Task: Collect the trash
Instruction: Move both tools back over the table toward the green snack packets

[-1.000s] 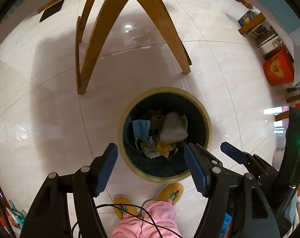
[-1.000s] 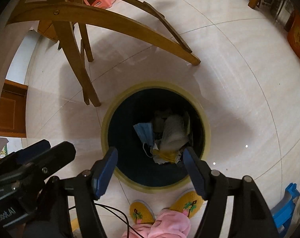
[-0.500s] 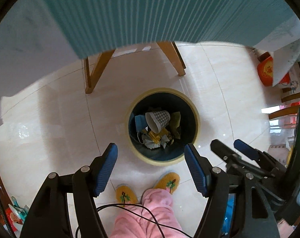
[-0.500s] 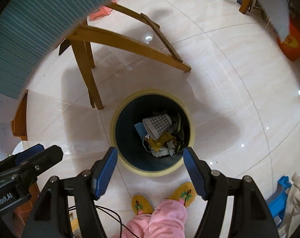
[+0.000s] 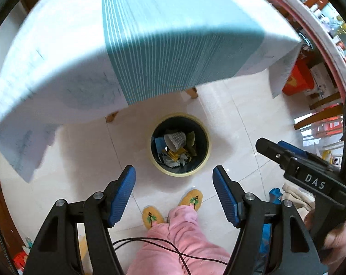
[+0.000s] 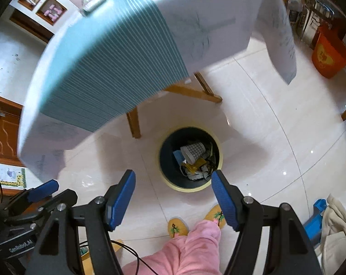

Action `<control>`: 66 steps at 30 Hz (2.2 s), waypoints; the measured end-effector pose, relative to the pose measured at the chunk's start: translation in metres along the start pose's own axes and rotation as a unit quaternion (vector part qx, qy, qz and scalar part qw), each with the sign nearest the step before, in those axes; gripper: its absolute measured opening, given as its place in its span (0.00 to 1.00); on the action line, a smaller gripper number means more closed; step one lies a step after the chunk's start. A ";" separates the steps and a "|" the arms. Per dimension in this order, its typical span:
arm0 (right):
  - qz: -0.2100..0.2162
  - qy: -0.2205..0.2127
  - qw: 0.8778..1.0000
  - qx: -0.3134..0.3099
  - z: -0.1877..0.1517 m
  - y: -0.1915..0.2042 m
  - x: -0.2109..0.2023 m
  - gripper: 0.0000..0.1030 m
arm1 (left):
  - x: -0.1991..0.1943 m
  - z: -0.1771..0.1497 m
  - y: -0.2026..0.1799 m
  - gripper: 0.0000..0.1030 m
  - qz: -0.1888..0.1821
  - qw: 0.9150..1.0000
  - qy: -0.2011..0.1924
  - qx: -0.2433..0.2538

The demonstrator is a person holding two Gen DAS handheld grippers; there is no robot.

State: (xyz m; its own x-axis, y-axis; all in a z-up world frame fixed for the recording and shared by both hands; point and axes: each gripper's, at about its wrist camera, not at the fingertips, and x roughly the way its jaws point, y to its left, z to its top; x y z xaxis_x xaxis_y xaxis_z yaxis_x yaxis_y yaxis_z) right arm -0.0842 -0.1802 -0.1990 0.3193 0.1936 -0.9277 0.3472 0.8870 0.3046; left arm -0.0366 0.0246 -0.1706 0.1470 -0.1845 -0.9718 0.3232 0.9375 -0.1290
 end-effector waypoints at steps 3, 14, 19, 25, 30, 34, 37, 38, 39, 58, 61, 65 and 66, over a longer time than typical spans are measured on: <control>0.008 -0.014 1.000 -0.012 0.007 0.012 -0.031 0.67 | -0.027 0.008 -0.002 0.66 0.003 1.000 -0.017 0.006; 0.034 -0.099 0.991 -0.081 0.038 0.056 -0.149 0.67 | -0.149 0.052 -0.014 0.69 0.005 0.993 -0.119 0.004; 0.047 -0.141 0.981 -0.123 0.052 0.073 -0.192 0.70 | -0.191 0.060 -0.020 0.77 0.008 0.987 -0.163 -0.010; 0.054 -0.172 0.971 -0.157 0.072 0.086 -0.220 0.70 | -0.224 0.067 -0.021 0.89 0.018 0.980 -0.194 -0.024; 0.061 -0.175 0.968 -0.167 0.096 0.095 -0.224 0.70 | -0.227 0.080 -0.014 0.89 0.029 0.977 -0.207 -0.038; 0.055 -0.173 0.967 -0.178 0.118 0.107 -0.218 0.70 | -0.224 0.095 -0.004 0.89 0.032 0.976 -0.208 -0.054; 0.052 -0.170 0.967 -0.184 0.137 0.117 -0.211 0.70 | -0.220 0.111 0.005 0.89 0.036 0.976 -0.209 -0.056; 0.051 -0.169 0.967 -0.185 0.143 0.121 -0.208 0.70 | -0.218 0.117 0.008 0.89 0.037 0.976 -0.209 -0.055; 0.049 -0.168 0.967 -0.186 0.150 0.125 -0.204 0.70 | -0.216 0.125 0.012 0.89 0.039 0.976 -0.208 -0.054; -0.003 -0.089 0.992 -0.089 0.350 0.191 -0.079 0.70 | -0.147 0.373 0.120 0.89 0.021 0.990 -0.135 0.020; -0.011 -0.062 0.996 -0.070 0.377 0.195 -0.044 0.70 | -0.122 0.402 0.135 0.89 0.009 0.993 -0.115 0.014; -0.026 -0.043 0.997 -0.054 0.407 0.200 -0.001 0.70 | -0.089 0.433 0.149 0.89 0.005 0.996 -0.090 0.011; -0.030 -0.039 0.997 -0.051 0.412 0.201 0.008 0.70 | -0.078 0.443 0.154 0.89 0.003 0.996 -0.083 0.010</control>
State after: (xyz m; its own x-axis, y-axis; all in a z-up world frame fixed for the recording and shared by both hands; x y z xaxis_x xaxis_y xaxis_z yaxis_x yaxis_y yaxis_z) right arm 0.3517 -0.1731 -0.0564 0.3689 0.1093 -0.9230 0.2775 0.9348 0.2216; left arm 0.4153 0.0525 -0.0271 0.3010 -0.2276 -0.9261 0.3411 0.9325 -0.1183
